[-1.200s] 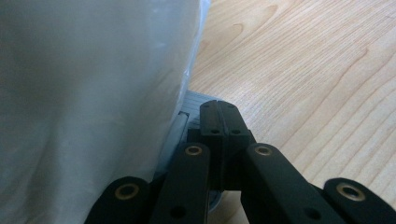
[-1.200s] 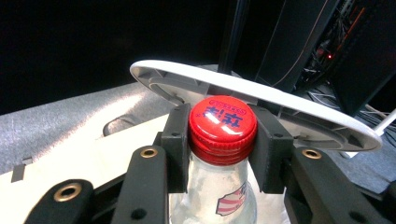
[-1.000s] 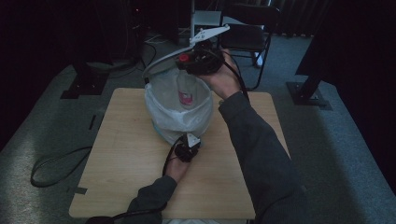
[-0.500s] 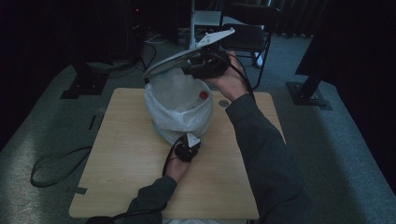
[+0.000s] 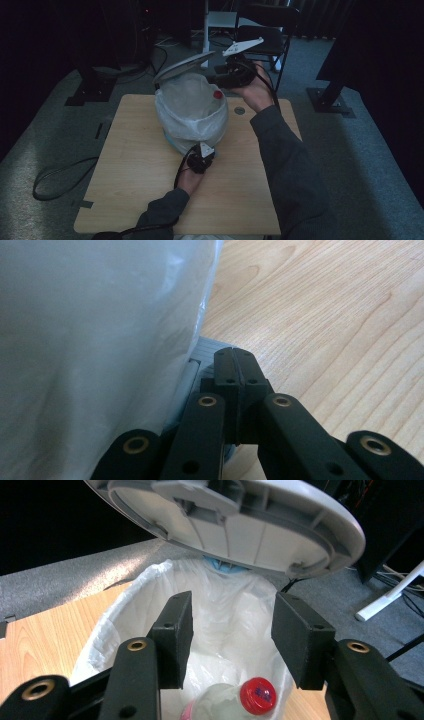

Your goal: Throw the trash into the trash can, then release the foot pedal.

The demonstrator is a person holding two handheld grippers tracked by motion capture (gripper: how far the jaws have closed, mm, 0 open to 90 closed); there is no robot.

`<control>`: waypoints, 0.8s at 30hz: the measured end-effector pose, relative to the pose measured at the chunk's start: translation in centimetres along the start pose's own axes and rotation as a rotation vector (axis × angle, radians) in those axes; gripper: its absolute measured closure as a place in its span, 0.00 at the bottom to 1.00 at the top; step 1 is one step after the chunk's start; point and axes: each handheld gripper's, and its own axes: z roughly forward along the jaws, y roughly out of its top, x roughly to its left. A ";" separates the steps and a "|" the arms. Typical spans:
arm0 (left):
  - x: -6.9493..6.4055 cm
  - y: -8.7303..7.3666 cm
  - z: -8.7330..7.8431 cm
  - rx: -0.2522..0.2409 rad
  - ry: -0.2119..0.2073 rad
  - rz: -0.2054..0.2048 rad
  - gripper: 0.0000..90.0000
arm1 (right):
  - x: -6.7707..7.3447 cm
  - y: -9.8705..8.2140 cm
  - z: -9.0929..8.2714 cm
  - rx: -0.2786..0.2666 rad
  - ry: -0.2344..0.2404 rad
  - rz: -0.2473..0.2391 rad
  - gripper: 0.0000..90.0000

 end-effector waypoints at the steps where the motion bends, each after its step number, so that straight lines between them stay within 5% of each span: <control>1: 0.0 0.0 0.0 0.000 0.000 0.000 1.00 | -0.1 -0.2 0.0 0.001 -0.007 0.005 0.54; 24: 0.0 0.0 0.0 0.003 -0.003 0.000 1.00 | -2.5 -5.3 1.7 0.054 -0.060 0.071 0.52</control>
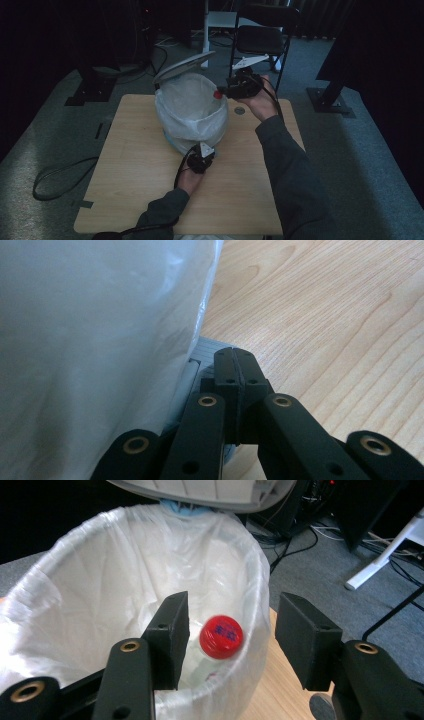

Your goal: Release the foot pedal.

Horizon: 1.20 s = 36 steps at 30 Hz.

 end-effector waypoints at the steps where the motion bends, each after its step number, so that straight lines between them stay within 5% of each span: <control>1: 0.0 0.0 0.0 -0.001 0.000 -0.001 1.00 | -0.2 -0.4 0.1 0.003 -0.003 0.003 0.52; 14: -0.1 0.0 0.0 -0.004 0.005 0.002 1.00 | -1.5 -3.3 0.9 0.040 -0.029 0.048 0.52; 15: 0.2 0.1 0.0 -0.004 0.011 0.039 1.00 | -2.0 -4.0 1.1 0.049 -0.037 0.060 0.52; 18: 0.1 0.1 -0.1 -0.007 0.010 0.043 0.99 | -2.3 -4.5 1.2 0.054 -0.037 0.077 0.52; 36: 0.2 0.0 -0.3 -0.035 0.006 0.038 0.99 | -2.3 -5.1 1.5 0.050 -0.027 0.096 0.51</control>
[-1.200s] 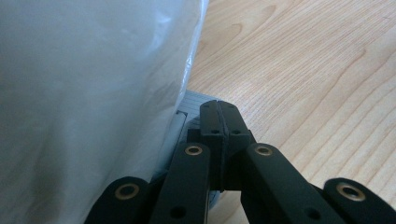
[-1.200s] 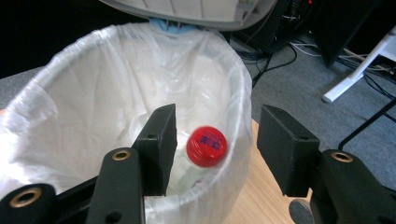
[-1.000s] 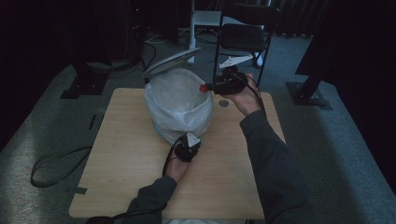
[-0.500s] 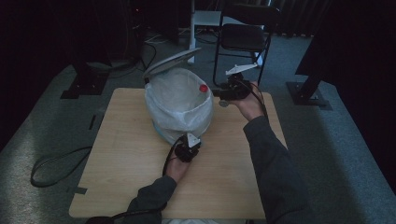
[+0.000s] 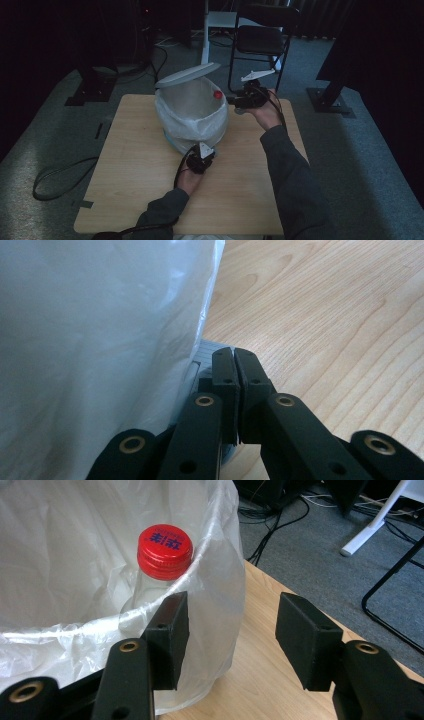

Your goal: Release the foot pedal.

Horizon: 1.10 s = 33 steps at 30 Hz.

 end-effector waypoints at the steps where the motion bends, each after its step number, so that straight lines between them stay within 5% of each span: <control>1: 0.0 0.0 0.0 0.000 0.000 0.000 0.99 | 0.0 0.0 0.0 0.002 0.000 0.000 0.51; 7: 0.1 0.1 -0.1 0.006 -0.018 -0.028 0.99 | -0.2 -0.3 0.0 0.003 -0.004 0.008 0.51; 9: 0.6 0.3 -0.2 0.003 -0.014 0.022 0.97 | -0.3 -0.4 0.1 0.005 -0.003 0.012 0.51; 15: 0.6 0.8 -1.2 -0.026 -0.015 -0.013 0.92 | -0.8 -0.9 0.1 0.001 -0.015 0.020 0.51; 24: 0.4 0.7 -1.5 -0.015 -0.028 0.031 0.88 | -1.1 -1.5 0.2 0.006 -0.038 0.017 0.51; 27: -0.1 0.6 -1.8 -0.018 -0.014 -0.008 0.87 | -1.1 -1.5 0.2 0.005 -0.047 0.008 0.51; 28: -0.3 0.5 -1.8 -0.016 -0.042 -0.035 0.87 | -1.1 -1.6 0.2 0.006 -0.052 0.003 0.51; 33: 0.2 0.1 -2.1 -0.013 -0.034 0.002 0.85 | -1.2 -2.0 0.2 0.014 -0.073 -0.022 0.51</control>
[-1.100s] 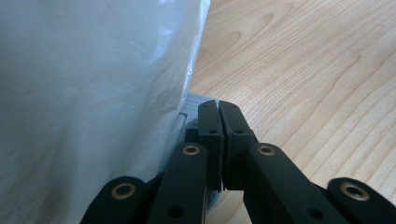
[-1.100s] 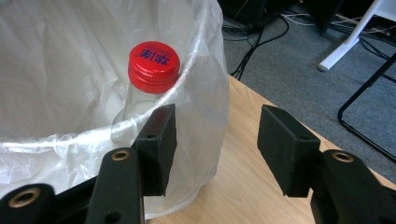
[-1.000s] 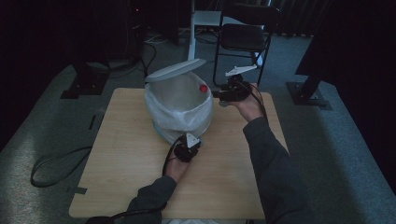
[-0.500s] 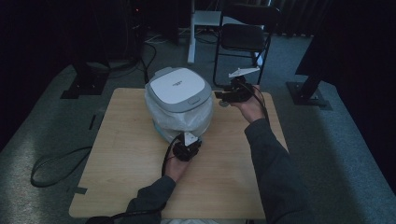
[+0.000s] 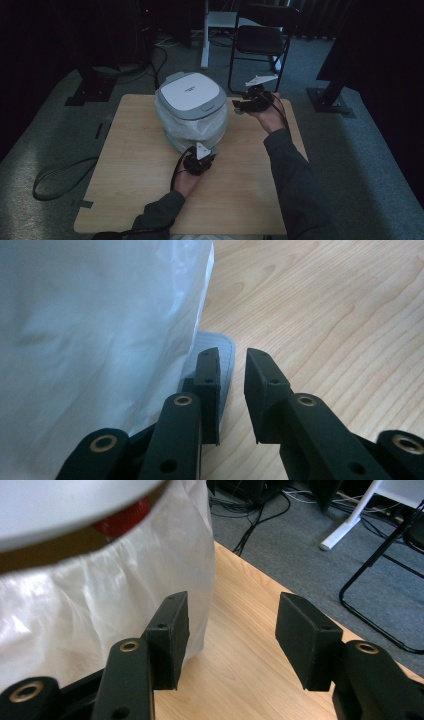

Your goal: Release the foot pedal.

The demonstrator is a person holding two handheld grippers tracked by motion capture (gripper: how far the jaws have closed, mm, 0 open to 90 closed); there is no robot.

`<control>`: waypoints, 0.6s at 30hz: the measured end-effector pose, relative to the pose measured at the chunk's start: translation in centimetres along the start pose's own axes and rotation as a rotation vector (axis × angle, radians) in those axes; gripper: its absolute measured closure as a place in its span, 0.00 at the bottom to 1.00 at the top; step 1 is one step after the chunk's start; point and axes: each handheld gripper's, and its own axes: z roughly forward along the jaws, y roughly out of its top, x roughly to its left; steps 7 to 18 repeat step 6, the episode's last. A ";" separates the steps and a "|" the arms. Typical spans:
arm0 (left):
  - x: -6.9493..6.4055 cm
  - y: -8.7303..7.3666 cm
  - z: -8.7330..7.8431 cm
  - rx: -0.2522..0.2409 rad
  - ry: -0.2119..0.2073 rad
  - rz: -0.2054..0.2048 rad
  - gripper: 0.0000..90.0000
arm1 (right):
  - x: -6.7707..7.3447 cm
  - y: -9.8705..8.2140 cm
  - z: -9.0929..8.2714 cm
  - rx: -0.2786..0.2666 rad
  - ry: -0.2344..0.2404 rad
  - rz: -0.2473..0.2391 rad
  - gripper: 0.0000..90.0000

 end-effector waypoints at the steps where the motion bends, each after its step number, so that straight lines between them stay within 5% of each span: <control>1: 0.0 -0.1 -0.1 -0.002 0.002 -0.007 0.85 | 0.0 -0.2 0.0 0.002 -0.003 0.002 0.51; 18: 0.1 -0.3 -0.4 -0.006 -0.010 -0.013 0.83 | -0.7 -1.2 0.2 0.015 -0.013 0.016 0.51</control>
